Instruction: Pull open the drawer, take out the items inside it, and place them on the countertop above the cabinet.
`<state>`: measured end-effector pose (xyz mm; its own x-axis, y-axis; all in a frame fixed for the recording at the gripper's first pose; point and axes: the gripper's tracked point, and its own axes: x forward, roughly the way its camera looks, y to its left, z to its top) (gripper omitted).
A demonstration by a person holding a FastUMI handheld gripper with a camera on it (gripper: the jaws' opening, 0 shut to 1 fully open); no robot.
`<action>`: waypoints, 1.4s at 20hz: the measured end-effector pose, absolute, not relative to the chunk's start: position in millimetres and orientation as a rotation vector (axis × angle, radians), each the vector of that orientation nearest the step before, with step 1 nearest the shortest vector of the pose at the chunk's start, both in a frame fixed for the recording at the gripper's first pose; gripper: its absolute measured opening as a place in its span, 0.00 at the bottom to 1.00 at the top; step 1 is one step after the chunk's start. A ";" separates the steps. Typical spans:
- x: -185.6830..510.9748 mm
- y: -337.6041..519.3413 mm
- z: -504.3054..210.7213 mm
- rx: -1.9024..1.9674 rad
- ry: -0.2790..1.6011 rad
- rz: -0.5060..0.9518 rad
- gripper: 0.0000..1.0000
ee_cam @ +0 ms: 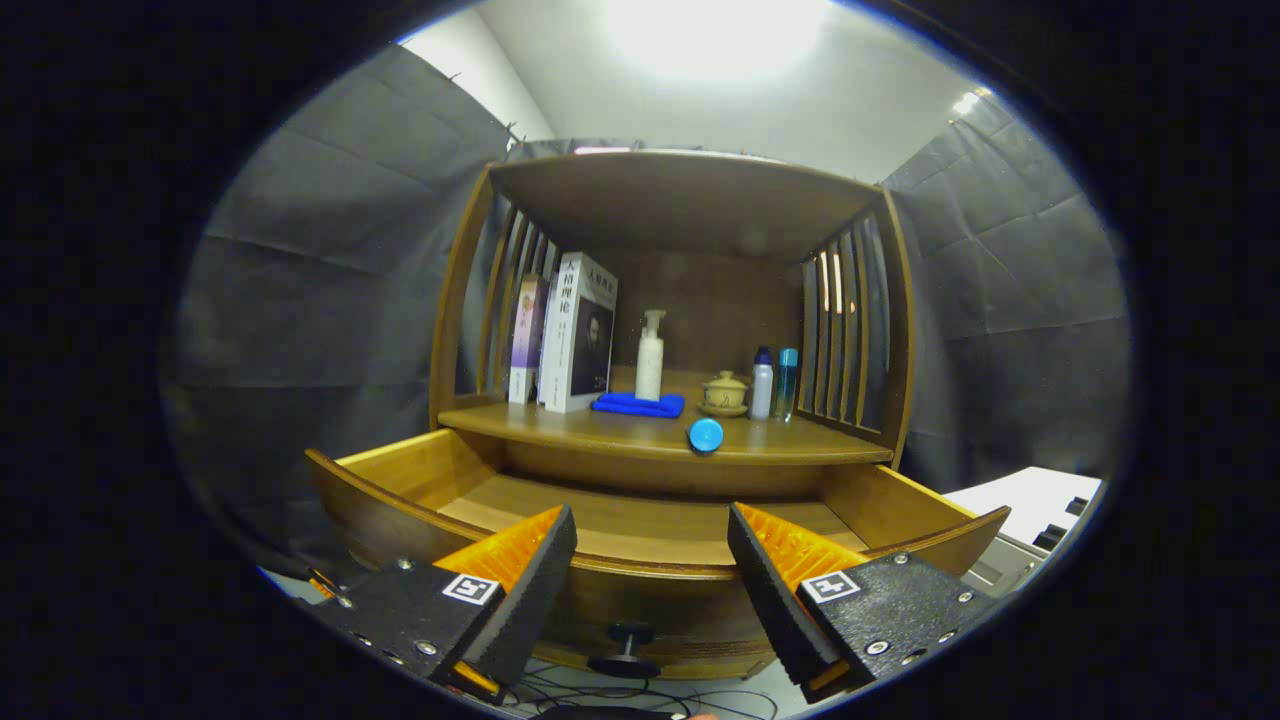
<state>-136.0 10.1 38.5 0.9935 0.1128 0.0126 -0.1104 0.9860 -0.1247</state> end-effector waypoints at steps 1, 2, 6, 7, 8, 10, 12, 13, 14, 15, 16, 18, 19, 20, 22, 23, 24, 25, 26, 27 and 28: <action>-139.9 11.7 39.1 -0.125 -0.026 0.117 0.94; -144.7 13.0 40.0 -0.125 -0.039 0.119 0.94; -162.8 20.9 26.0 -0.144 -0.030 0.146 0.94; -167.4 21.9 18.4 -0.149 -0.019 0.152 0.94; -171.1 21.3 11.9 -0.153 -0.008 0.149 0.94; -174.8 20.2 -5.1 -0.139 0.032 0.141 0.95; -172.3 18.5 -17.5 -0.112 0.067 0.128 0.95; -169.3 17.4 -23.2 -0.108 0.083 0.121 0.95; -165.0 16.4 -29.1 -0.109 0.100 0.115 0.95; -162.3 14.3 -34.1 -0.107 0.116 0.106 0.95; -161.6 10.9 -37.2 -0.098 0.126 0.088 0.95; -161.4 12.4 -35.2 -0.097 0.118 0.081 0.95; -161.0 12.6 -35.2 -0.101 0.114 0.075 0.95; -160.7 12.7 -35.0 -0.100 0.112 0.068 0.95; -159.1 10.6 -34.1 -0.100 0.105 0.052 0.95; -156.8 9.0 -34.3 -0.103 0.105 0.044 0.95; -153.1 10.0 -34.9 -0.101 0.106 0.050 0.96; -149.5 9.4 -34.7 -0.100 0.108 0.056 0.97; -145.5 10.0 -34.9 -0.103 0.112 0.060 0.97; -142.1 9.8 -34.6 -0.105 0.112 0.061 0.97; -138.9 9.8 -34.4 -0.104 0.112 0.059 0.97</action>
<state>-138.9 9.8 -34.4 0.9920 0.0525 -0.1146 -0.0642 0.9929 -0.1004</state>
